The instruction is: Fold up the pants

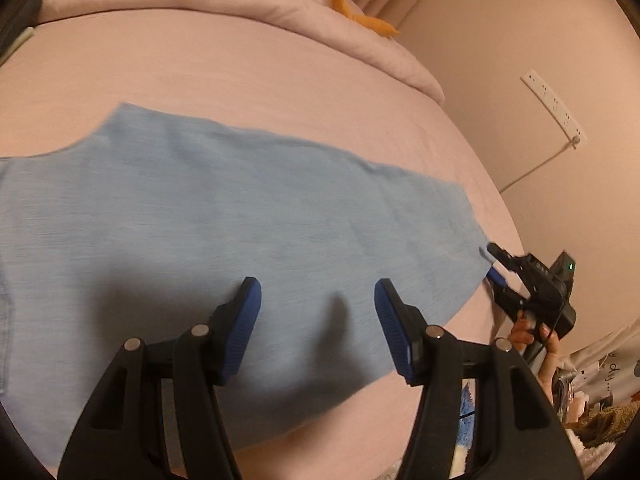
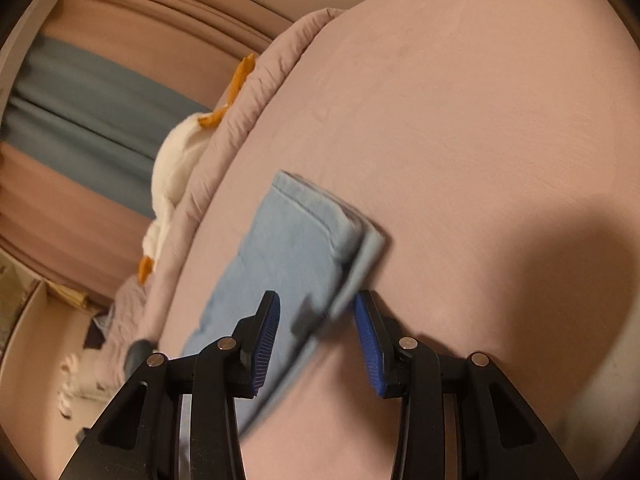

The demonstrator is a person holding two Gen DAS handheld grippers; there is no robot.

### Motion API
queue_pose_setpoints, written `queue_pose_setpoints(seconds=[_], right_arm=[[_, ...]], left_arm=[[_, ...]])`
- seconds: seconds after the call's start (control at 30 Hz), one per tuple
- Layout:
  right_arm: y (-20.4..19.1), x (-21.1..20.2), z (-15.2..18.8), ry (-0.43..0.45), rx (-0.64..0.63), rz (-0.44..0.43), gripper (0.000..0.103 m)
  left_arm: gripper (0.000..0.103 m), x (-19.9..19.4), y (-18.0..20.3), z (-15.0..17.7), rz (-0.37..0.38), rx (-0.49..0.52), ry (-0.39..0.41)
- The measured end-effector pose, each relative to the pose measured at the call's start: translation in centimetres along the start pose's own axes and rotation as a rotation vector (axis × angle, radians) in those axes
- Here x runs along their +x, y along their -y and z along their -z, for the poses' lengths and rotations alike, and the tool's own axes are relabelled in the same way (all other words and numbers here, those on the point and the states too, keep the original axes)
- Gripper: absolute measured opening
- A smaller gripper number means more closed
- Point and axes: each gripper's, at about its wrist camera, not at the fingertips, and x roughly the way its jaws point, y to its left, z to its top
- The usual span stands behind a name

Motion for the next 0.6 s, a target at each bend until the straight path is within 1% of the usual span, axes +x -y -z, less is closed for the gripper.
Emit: queue_pose_setpoints(seconds=[0.03,0.07,0.1,0.13,0.2,0.27,0.3,0.33,0.37,0.4,0.43,0.47,0.53,0.57,0.6], right_arm=[[-0.4,0.4,-0.2,0.017,-0.006,0.007,0.037],[-1.0,0.8,-0.4,0.026,-0.021,0.019,0.033],[-1.5,1.0,-0.4,0.038,-0.038,0.047,0.016],[-1.7,1.1,-0.5,0.038,-0.051,0.061,0.014],[-1.7,0.5,-0.9,0.041,-0.063,0.054,0.011],[-1.7,-0.6,-1.3,0.067,-0.095,0.027,0.01],[-1.8,-0.6,-1.3,0.065,-0.11,0.038,0.01],[-1.4,0.1,-1.4,0.044,-0.108,0.073,0.01],[-0.7,1.1,-1.5,0.015,-0.08,0.103,0.01],[-0.1,1.8,-1.4,0.003,-0.053,0.109,0.007],[0.2,2.0,-1.5,0.01,-0.03,0.095,0.007],[-0.2,1.8,-1.5,0.015,-0.039,0.105,0.007],[-2.1,1.2,-1.4,0.036,-0.134,0.157,0.008],[-4.0,0.8,-1.1,0.059,-0.224,0.178,0.008],[-5.1,0.5,-0.9,0.073,-0.275,0.179,0.008]], left_arm=[[0.057,0.3,0.3,0.1,-0.004,0.006,-0.011],[0.057,0.6,0.6,0.3,-0.003,0.017,-0.025],[0.057,0.7,0.7,0.5,-0.007,0.032,-0.033],[0.057,0.9,0.8,0.7,-0.024,0.055,-0.043],[0.056,1.3,0.6,1.1,-0.046,0.083,-0.066],[0.056,1.4,0.5,1.1,-0.045,0.098,-0.065],[0.056,1.3,0.4,1.2,-0.045,0.097,-0.067],[0.056,1.4,0.5,1.0,-0.043,0.092,-0.068],[0.056,1.3,0.3,0.9,-0.038,0.08,-0.07],[0.056,1.2,0.2,0.8,-0.034,0.071,-0.071],[0.056,0.9,0.1,0.9,-0.029,0.06,-0.071],[0.057,0.4,0.0,0.8,-0.023,0.045,-0.07],[0.058,0.0,-0.1,0.4,-0.009,0.018,-0.058],[0.058,-0.3,-0.2,0.0,0.02,-0.006,-0.046],[0.059,-0.6,-0.3,-0.3,0.066,-0.037,-0.039]])
